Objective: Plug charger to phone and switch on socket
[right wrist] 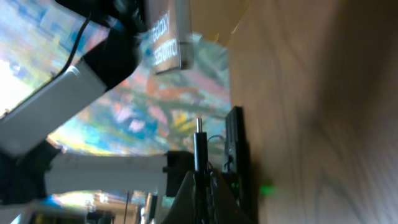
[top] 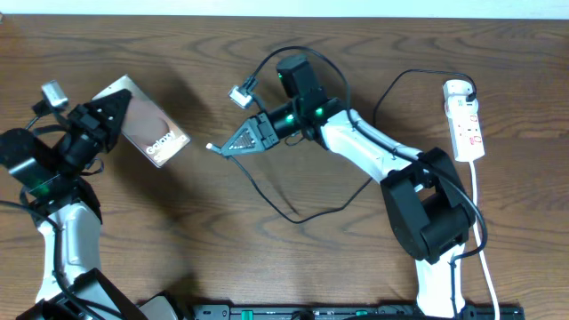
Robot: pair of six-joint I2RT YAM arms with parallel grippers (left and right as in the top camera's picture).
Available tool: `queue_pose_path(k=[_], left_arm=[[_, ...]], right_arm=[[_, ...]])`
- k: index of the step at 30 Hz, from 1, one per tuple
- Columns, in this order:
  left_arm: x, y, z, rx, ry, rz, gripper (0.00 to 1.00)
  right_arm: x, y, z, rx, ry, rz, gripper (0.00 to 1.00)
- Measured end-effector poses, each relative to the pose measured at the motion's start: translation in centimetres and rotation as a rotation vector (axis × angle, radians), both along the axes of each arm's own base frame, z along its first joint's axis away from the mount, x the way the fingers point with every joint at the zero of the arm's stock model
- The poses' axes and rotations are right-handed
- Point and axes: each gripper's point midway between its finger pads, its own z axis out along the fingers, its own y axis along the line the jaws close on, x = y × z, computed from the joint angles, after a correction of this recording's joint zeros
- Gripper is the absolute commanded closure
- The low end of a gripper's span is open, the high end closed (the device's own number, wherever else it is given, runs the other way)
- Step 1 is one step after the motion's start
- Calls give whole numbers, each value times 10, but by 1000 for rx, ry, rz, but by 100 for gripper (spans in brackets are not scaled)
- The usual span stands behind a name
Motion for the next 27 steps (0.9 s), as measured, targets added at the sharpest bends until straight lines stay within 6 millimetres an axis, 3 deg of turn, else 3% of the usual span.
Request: queue_pose_path(k=[5,9,11,12,15,18,19,20,22,27], left_arm=[[-5,12,0,-2,-1,21,93],[-8,17,0,-3,-2,22,93],[-9,16,0,-4,-2,13,93],[-9,15,0,-4,-2,10,93],[-10,14,1,-5,-3,3,93],[-10,13,1,-5,-3,-5,93],[-11,12,1,-5,-4,-10,93],[-11,12,1,-5,-4,-12,93],[-11,12,1,-5,-4,-12,93],[-11,11,1,0,-7,-16,93]], right_arm=[[13,-14,-30,-144,36,-101,99],[25,-36,-72,-370,48,-220,99],[36,-61,-102,-555,48,-311,99],[40,-68,-109,-596,44,-333,99],[53,-115,-135,-832,59,-443,99],[68,-174,-151,-1083,72,-570,99],[79,-218,-157,-1244,66,-664,99],[78,-231,-157,-1304,71,-685,99],[67,-254,-160,-1419,96,-690,99],[49,-272,-160,-1552,125,-681,99]])
